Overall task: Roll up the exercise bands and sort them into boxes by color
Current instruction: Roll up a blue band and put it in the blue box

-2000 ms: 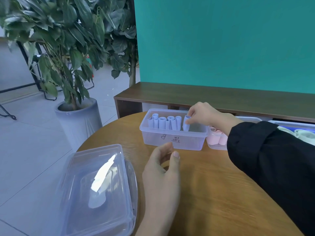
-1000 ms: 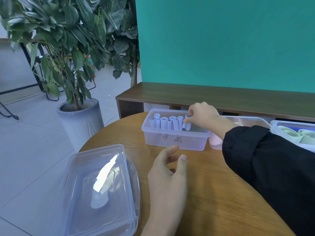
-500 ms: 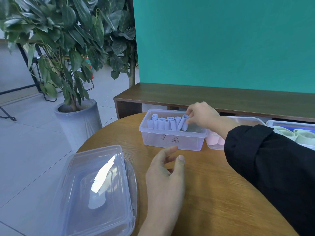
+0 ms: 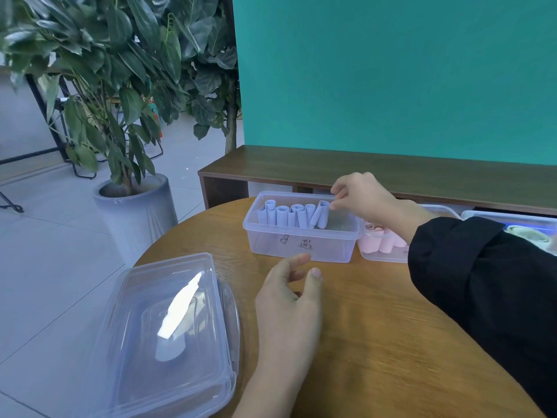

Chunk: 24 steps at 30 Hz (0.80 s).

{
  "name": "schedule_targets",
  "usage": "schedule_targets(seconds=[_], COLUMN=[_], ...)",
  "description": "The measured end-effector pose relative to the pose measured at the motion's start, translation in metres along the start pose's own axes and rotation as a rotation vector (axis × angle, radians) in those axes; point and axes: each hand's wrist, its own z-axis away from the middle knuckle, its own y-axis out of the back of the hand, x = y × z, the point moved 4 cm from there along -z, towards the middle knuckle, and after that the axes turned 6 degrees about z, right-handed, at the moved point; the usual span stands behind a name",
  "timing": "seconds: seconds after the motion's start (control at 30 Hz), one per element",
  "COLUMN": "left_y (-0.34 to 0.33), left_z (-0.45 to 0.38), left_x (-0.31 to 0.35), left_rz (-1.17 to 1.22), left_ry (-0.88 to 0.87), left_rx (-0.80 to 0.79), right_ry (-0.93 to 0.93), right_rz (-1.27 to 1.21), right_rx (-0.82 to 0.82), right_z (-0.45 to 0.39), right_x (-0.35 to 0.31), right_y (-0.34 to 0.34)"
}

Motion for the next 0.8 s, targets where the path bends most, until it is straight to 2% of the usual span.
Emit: schedule_targets(seconds=[0.17,0.33,0.53,0.67,0.8], left_y=[0.005,-0.004,-0.039,-0.065,-0.086], left_z=[-0.001,0.018,0.069,0.110,0.144], left_x=[-0.003,0.010,0.028,0.029,0.028], left_rz=[-0.012,-0.020,-0.014,-0.051,-0.060], left_ry=[0.031,0.000,-0.040,-0.068,-0.076], left_rx=[0.009,-0.043,-0.190,-0.293,-0.374], right_ry=[0.017,-0.007,-0.129,-0.263,-0.351], right_rz=[-0.095,-0.207,-0.439,-0.440,-0.315], right_rx=[0.058,0.152,0.224,0.308,0.320], right_z=[0.050,0.135,0.266,0.352,0.400], right_x=[-0.006,-0.006,0.021,0.058,0.084], right_y=[0.029,0.059,0.072,0.066,0.072])
